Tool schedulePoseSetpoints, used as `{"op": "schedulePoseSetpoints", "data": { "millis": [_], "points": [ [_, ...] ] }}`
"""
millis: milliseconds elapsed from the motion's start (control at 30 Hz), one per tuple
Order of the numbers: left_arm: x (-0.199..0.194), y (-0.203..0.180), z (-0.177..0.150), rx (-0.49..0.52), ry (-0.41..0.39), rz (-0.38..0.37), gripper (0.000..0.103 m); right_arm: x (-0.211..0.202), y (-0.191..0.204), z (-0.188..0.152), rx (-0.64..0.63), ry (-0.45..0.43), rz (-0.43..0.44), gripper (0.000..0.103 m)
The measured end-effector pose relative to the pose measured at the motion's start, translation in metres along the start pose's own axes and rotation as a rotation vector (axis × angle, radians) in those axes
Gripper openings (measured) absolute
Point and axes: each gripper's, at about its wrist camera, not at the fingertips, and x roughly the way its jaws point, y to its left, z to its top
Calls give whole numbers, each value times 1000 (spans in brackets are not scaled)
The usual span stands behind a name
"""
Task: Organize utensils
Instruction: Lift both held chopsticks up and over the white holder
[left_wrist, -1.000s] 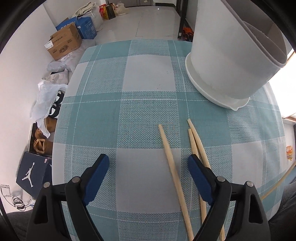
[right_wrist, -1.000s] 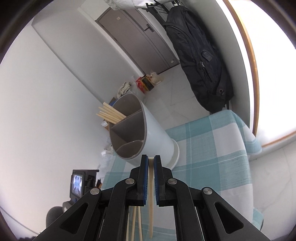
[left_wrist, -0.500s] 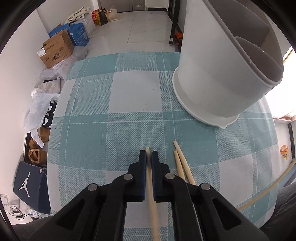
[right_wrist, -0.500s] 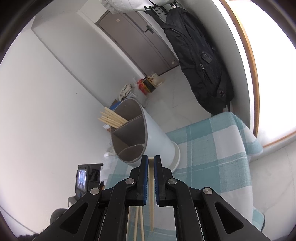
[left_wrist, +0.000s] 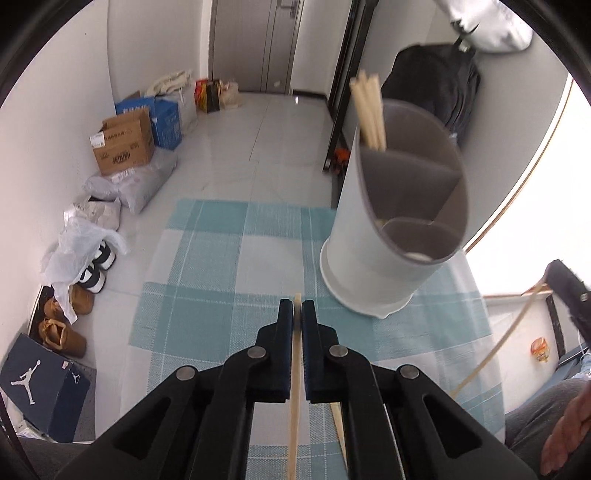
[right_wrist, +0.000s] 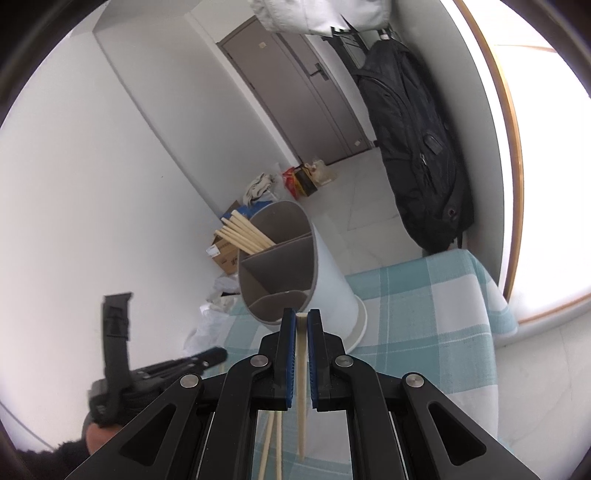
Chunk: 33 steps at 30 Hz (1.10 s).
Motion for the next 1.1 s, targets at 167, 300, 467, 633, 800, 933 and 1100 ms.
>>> {"op": "schedulePoseSetpoints", "data": {
  "millis": [167, 300, 467, 633, 800, 933, 1100],
  "points": [
    [-15, 2, 2, -19, -65, -35, 1, -6, 16, -5, -47, -23, -5, 5],
    [-15, 6, 5, -9, -71, -58, 1, -7, 27, -7, -79, -34, -8, 5],
    [-26, 6, 7, -4, -89, -84, 1, -11, 42, -8, -128, -60, -18, 5],
    [-42, -7, 15, 31, -122, -111, 1, -13, 54, -6, -146, -67, -19, 5],
    [-49, -13, 24, 49, -139, -128, 1, -17, 64, 3, -168, -82, -17, 5],
    [-52, -17, 32, 56, -143, -144, 1, -18, 71, 12, -181, -87, -17, 5],
    [-62, -21, 49, 56, -142, -167, 1, -22, 78, 34, -198, -104, -17, 5]
  ]
}}
